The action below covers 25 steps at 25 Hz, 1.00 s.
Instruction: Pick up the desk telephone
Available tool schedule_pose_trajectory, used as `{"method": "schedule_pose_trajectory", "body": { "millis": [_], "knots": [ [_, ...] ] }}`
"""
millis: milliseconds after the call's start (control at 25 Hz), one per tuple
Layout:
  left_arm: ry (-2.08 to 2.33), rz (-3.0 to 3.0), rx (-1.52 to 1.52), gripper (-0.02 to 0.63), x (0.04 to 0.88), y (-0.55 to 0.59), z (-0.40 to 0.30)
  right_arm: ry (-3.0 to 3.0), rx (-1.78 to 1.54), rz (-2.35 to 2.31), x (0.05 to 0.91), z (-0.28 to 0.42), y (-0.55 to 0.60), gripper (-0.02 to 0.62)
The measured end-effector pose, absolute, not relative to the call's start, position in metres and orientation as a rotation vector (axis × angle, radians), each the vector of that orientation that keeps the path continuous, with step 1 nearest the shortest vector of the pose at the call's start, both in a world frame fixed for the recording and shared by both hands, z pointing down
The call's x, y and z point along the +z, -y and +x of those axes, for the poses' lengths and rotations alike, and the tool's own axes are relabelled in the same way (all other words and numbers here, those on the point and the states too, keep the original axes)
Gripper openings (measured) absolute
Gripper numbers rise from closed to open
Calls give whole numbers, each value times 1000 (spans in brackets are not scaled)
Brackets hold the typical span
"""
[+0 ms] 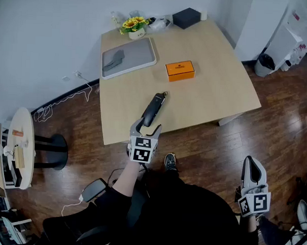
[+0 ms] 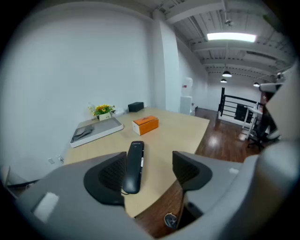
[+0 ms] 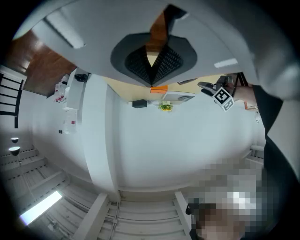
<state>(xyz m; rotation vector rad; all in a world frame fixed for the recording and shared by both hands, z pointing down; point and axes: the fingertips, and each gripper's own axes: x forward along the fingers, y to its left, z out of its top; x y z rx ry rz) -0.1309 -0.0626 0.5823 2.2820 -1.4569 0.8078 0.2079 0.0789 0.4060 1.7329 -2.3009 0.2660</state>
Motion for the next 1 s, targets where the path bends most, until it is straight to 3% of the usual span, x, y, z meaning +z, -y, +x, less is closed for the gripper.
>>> {"method": "schedule_pose_trajectory", "body": {
  "millis": [400, 1000],
  "knots": [
    [1194, 2218, 1087, 319, 694, 158, -164, 2266, 372, 1709, 415, 134, 32, 0],
    [1122, 2200, 1332, 284, 723, 159, -151, 2324, 360, 1640, 421, 150, 68, 0]
  ]
}}
